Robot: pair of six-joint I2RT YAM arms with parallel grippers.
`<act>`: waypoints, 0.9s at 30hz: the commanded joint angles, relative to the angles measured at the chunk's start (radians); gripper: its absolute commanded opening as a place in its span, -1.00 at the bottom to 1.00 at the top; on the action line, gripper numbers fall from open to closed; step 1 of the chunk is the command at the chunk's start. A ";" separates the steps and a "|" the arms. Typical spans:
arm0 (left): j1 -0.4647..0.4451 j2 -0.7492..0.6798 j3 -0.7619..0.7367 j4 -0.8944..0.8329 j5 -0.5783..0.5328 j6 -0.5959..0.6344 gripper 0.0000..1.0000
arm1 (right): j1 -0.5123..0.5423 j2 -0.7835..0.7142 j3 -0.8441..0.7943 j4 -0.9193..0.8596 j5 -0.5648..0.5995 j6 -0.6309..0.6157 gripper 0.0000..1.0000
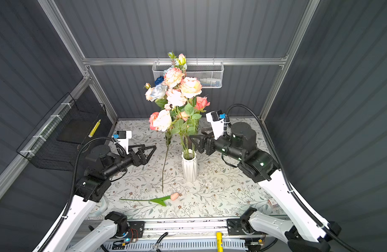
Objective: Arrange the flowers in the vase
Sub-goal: 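Open and withdraw the right gripper while the left reaches toward the rosebud, then grasp the pink rosebud stem on the table with the left gripper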
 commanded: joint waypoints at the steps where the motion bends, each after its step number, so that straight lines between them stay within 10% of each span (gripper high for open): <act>1: -0.001 0.032 -0.036 0.008 -0.054 -0.023 0.98 | -0.002 -0.054 -0.042 0.046 -0.018 0.018 0.55; 11: -0.003 0.389 -0.181 0.276 -0.166 -0.093 0.49 | -0.002 -0.249 -0.183 0.086 0.036 0.017 0.60; 27: -0.061 1.051 0.199 0.273 -0.484 0.090 0.15 | -0.003 -0.375 -0.217 0.011 0.089 -0.010 0.61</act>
